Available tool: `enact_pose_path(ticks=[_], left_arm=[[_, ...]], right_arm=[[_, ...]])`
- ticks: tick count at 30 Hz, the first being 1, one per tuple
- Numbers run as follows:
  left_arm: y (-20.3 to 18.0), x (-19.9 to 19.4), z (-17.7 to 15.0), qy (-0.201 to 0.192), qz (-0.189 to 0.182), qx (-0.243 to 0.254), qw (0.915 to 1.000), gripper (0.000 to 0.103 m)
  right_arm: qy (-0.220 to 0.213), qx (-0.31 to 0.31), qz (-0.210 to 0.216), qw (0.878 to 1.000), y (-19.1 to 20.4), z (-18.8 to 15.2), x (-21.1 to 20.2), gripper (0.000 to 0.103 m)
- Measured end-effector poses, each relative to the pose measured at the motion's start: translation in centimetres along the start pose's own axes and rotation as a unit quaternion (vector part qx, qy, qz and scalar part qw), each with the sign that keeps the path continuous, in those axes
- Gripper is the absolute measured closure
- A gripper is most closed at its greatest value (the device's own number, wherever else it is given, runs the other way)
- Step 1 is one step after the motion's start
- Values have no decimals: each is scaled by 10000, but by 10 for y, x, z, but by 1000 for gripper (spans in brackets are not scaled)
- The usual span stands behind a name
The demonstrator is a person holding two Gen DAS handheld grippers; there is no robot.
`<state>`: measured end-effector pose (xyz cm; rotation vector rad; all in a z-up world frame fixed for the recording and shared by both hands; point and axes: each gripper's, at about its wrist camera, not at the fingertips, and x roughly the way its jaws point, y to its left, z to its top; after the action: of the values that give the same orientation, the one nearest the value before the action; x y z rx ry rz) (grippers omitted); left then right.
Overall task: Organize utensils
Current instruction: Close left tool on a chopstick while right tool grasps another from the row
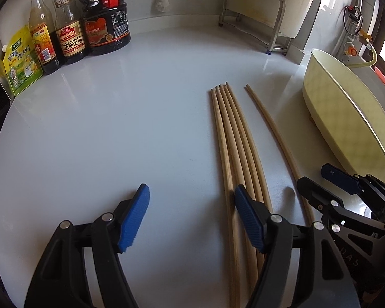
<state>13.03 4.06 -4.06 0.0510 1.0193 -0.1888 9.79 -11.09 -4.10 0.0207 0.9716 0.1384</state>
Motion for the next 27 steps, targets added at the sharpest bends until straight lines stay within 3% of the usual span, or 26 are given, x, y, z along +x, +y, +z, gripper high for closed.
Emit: enact_pose_path(ticks=[14, 19, 22, 23, 26, 27], left_arm=[[8, 8, 16, -11, 362, 45, 9993, 34], [11, 13, 24, -32, 318, -31, 9995, 34], [10, 13, 26, -68, 283, -28, 9996, 47], [9, 12, 27, -73, 259, -3, 9996, 57], [4, 11, 26, -69, 171, 62, 9998, 87], [2, 10, 25, -64, 145, 78, 9998, 95]], right_arm=[[-53, -161, -208, 9996, 6, 2, 4, 56], [-92, -262, -294, 9992, 9, 6, 9, 56], [-92, -324, -281, 9990, 12, 10, 11, 57], [-100, -370, -274, 9989, 14, 10, 12, 58], [-97, -548, -201, 9982, 22, 11, 11, 82], [-99, -588, -215, 9980, 24, 10, 11, 96]])
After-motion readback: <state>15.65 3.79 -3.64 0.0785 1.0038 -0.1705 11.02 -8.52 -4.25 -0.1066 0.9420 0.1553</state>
